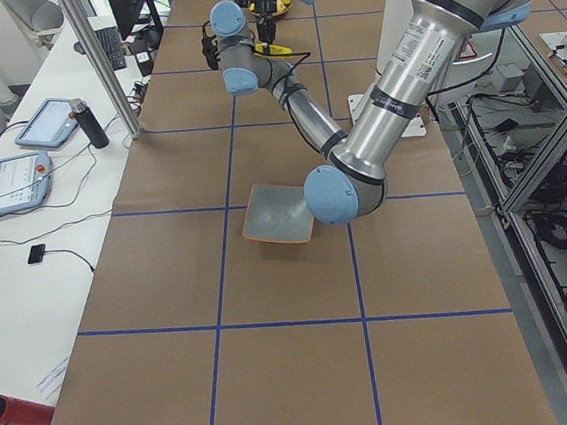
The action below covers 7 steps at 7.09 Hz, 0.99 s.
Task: Transfer all bananas from basket to plate
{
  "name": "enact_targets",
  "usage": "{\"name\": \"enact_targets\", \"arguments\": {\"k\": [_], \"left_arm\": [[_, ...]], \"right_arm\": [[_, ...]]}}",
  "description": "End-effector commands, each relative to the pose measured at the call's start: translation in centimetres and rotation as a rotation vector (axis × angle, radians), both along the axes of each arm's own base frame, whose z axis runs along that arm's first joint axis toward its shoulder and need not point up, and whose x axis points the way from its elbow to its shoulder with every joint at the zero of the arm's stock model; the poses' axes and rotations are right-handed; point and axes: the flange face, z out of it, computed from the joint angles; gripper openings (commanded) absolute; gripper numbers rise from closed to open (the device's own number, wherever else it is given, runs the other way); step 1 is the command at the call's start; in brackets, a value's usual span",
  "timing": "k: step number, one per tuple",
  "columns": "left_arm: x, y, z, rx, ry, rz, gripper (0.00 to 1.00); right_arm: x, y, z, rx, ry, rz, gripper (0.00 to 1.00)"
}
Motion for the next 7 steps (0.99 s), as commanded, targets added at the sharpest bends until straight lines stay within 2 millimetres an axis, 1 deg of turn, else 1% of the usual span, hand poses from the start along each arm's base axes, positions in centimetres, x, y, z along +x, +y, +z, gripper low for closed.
{"name": "enact_targets", "arguments": {"k": [1, 2, 3, 5, 6, 7], "left_arm": [[1.7, 1.8, -0.5, 0.078, 0.025, 0.051, 0.99], [2.3, 3.0, -0.8, 0.153, 0.04, 0.108, 0.98], [2.4, 3.4, -0.7, 0.213, 0.051, 0.155, 0.98], [3.4, 3.8, -0.6, 0.339, 0.065, 0.184, 0.98], [3.9, 4.2, -1.4, 0.365, 0.077, 0.197, 0.97], [5.3, 5.5, -2.4, 0.384, 0.094, 0.227, 0.95]], "right_arm": [[-0.2, 0.0, 0.0, 0.031, -0.003, -0.012, 0.0], [-0.1, 0.1, -0.2, 0.038, -0.006, -0.013, 0.0], [0.0, 0.1, -0.3, 0.048, -0.018, -0.013, 0.0], [0.1, 0.2, -0.5, 0.064, -0.037, -0.014, 0.0], [0.1, 0.3, -0.7, 0.075, -0.048, -0.013, 0.0], [0.2, 0.3, -0.8, 0.088, -0.063, -0.013, 0.0]]}}
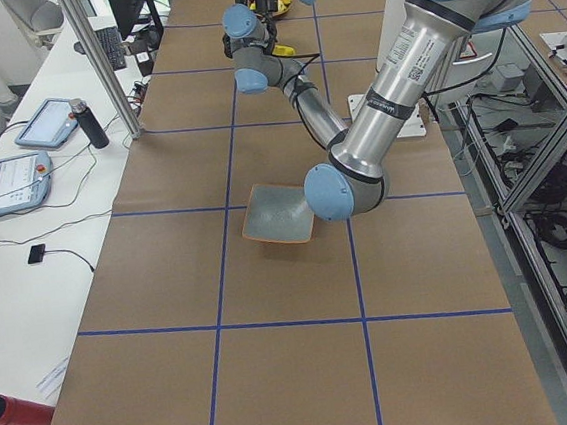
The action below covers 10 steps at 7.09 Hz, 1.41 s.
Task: Transfer all bananas from basket to plate
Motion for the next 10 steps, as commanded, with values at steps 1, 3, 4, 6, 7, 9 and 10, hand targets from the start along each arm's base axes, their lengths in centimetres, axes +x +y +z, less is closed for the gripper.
{"name": "enact_targets", "arguments": {"k": [1, 3, 4, 6, 7, 9, 10], "left_arm": [[2.2, 2.0, -1.4, 0.039, 0.022, 0.054, 0.95], [3.2, 2.7, -1.5, 0.039, 0.023, 0.076, 0.95], [3.4, 2.8, -1.5, 0.039, 0.023, 0.079, 0.93], [4.1, 3.2, -1.3, 0.037, 0.02, 0.091, 0.89], [4.3, 3.3, -1.3, 0.036, 0.019, 0.096, 0.86], [4.3, 3.3, -1.5, 0.038, 0.022, 0.094, 0.83], [4.4, 3.4, -1.6, 0.038, 0.022, 0.097, 0.82]], "right_arm": [[0.1, 0.1, -0.1, 0.033, -0.02, -0.003, 0.0], [0.1, 0.1, -0.2, 0.058, -0.02, -0.009, 0.0], [0.1, 0.1, -0.3, 0.082, -0.021, -0.014, 0.0], [0.3, 0.2, -0.5, 0.104, -0.041, -0.016, 0.0], [0.4, 0.3, -0.5, 0.112, -0.051, -0.017, 0.0], [0.2, 0.4, -0.4, 0.148, -0.046, -0.027, 0.0], [0.1, 0.5, -0.5, 0.153, -0.048, -0.031, 0.0]]}}
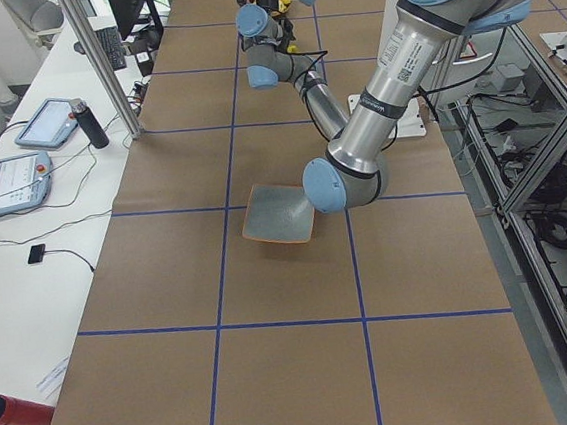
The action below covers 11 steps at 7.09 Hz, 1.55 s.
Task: Transfer all bananas from basket to plate
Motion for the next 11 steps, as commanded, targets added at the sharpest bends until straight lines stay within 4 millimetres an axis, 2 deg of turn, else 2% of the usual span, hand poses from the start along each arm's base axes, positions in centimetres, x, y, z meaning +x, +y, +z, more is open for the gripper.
{"name": "enact_targets", "arguments": {"k": [1, 3, 6, 11], "left_arm": [[0.3, 0.2, -0.1, -0.002, -0.001, 0.004, 0.79], [0.9, 0.6, 0.0, -0.004, -0.003, 0.013, 0.76], [1.1, 0.4, 0.1, -0.012, -0.01, 0.013, 0.64], [1.6, 0.5, 0.3, -0.016, -0.016, 0.019, 0.64]], "right_arm": [[-0.2, 0.2, 0.0, 0.034, 0.001, -0.011, 0.0], [-0.4, 0.4, 0.0, 0.036, 0.001, -0.016, 0.0], [-1.0, 0.8, 0.4, 0.042, 0.008, -0.03, 0.0], [-1.0, 1.0, 0.3, 0.045, 0.004, -0.035, 0.0]]}}
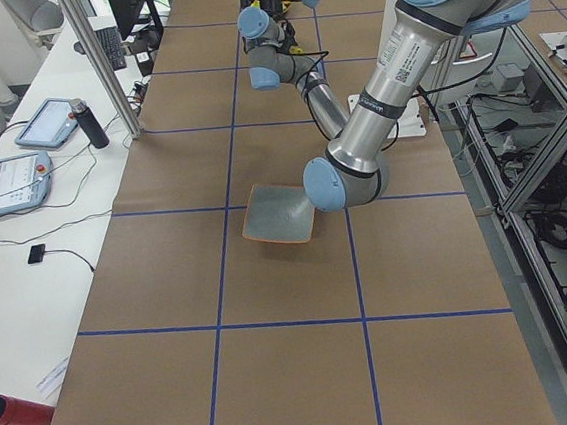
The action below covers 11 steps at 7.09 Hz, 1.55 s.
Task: Transfer all bananas from basket to plate
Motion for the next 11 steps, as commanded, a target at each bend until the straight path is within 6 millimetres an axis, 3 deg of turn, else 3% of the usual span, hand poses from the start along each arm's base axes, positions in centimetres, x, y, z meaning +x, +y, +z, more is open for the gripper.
{"name": "enact_targets", "arguments": {"k": [1, 4, 5, 6, 7, 11], "left_arm": [[0.12, 0.03, 0.05, -0.002, -0.001, 0.002, 0.63], [0.33, 0.31, 0.01, -0.005, -0.002, 0.008, 0.41], [0.36, 0.4, -0.03, -0.011, -0.004, 0.009, 0.13], [0.27, 0.7, -0.25, -0.052, -0.016, 0.01, 0.0], [0.26, 0.7, -0.26, -0.086, -0.026, 0.008, 0.0], [0.34, 0.64, -0.03, -0.092, -0.032, 0.008, 0.0]], "right_arm": [[0.01, 0.02, -0.13, 0.002, -0.002, 0.001, 0.0], [0.03, 0.02, -0.23, 0.003, -0.004, 0.002, 0.0], [-0.02, -0.03, -0.18, -0.008, -0.003, 0.006, 0.0], [-0.01, -0.13, -0.14, -0.012, -0.002, 0.008, 0.32], [0.0, -0.13, -0.15, -0.013, -0.004, 0.008, 0.98], [0.37, -0.16, -0.48, -0.043, -0.012, 0.02, 0.99]]}}
